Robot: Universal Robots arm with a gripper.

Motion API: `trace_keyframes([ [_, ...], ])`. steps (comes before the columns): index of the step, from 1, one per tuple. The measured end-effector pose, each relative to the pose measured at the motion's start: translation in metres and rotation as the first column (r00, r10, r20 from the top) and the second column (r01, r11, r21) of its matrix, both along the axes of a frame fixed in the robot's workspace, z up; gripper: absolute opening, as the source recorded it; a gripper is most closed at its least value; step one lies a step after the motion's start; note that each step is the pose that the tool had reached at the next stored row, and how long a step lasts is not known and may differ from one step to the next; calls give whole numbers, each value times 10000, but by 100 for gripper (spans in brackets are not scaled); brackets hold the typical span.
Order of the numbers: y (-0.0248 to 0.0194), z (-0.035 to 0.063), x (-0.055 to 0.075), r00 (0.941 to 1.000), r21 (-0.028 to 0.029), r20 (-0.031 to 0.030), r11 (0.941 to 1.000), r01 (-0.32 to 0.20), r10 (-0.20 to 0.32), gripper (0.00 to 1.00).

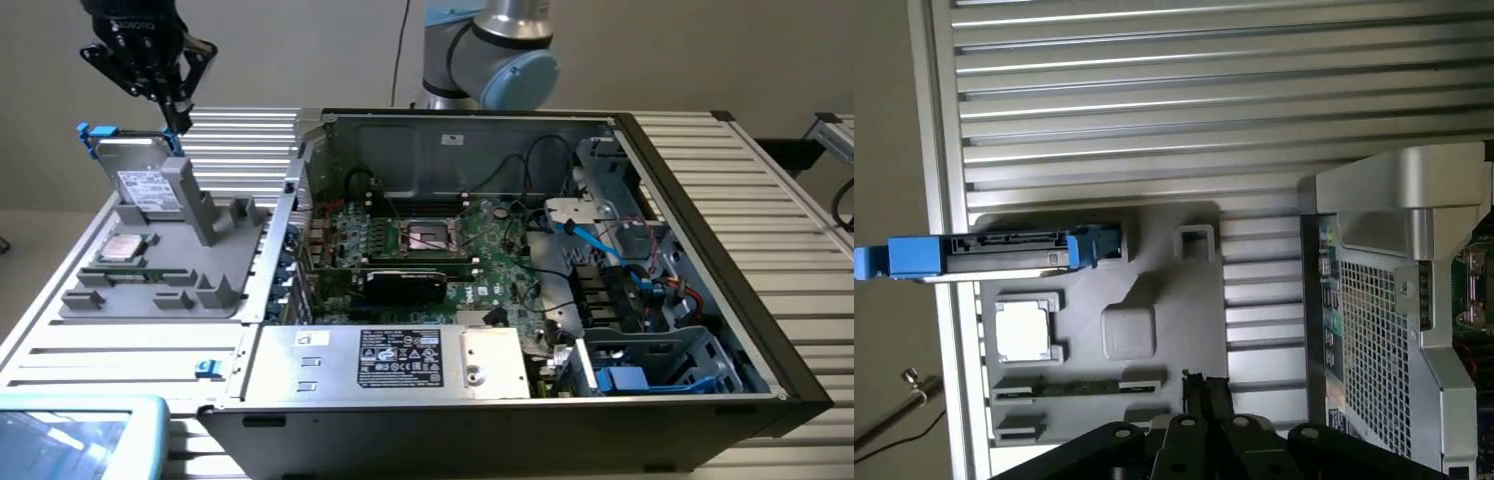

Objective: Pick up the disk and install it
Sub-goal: 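Reach for the disk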

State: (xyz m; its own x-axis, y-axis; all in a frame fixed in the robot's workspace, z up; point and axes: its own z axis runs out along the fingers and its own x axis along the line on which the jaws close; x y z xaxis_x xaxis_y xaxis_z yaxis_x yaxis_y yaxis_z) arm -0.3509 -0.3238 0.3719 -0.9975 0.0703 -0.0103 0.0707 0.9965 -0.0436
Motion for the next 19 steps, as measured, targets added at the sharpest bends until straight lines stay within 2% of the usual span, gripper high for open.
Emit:
trace_keyframes([
  [19,353,-211,-792,10000,25,1,10000,0,0,11],
])
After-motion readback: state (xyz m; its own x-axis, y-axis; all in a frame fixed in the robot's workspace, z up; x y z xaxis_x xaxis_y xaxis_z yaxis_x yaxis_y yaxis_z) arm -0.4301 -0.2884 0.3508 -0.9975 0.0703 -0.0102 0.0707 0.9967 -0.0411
